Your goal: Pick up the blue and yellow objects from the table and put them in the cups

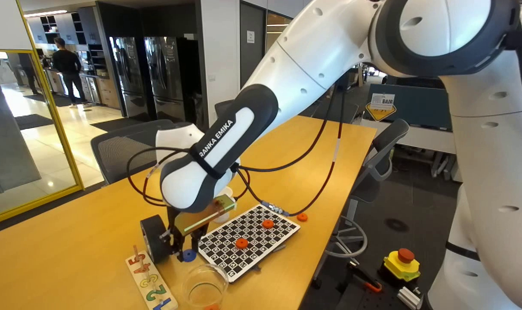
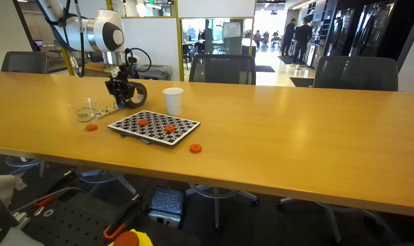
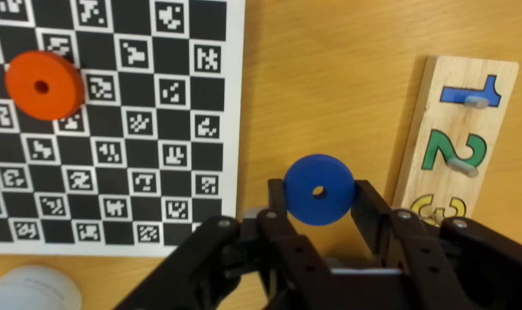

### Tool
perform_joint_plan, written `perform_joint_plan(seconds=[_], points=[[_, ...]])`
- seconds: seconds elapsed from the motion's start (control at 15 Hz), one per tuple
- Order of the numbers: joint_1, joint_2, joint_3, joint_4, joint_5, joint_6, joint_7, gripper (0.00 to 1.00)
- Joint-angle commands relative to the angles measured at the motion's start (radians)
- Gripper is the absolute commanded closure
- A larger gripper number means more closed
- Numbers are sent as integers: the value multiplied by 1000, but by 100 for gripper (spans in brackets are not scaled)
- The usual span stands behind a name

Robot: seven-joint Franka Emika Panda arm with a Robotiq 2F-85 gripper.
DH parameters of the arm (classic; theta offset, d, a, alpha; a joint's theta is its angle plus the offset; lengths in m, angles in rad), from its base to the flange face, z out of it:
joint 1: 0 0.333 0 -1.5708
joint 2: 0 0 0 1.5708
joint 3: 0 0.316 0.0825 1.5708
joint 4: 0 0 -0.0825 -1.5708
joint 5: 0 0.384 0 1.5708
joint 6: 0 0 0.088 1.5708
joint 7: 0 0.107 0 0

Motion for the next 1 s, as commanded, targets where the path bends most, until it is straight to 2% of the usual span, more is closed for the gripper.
perform_joint_plan(seconds=[0.0, 0.47, 0.93], points=[[-19, -99, -26, 7, 16, -43, -44, 81], [-102, -134, -92, 66, -4, -64, -86, 81], [-153, -66, -121, 158, 8, -63, -142, 81]])
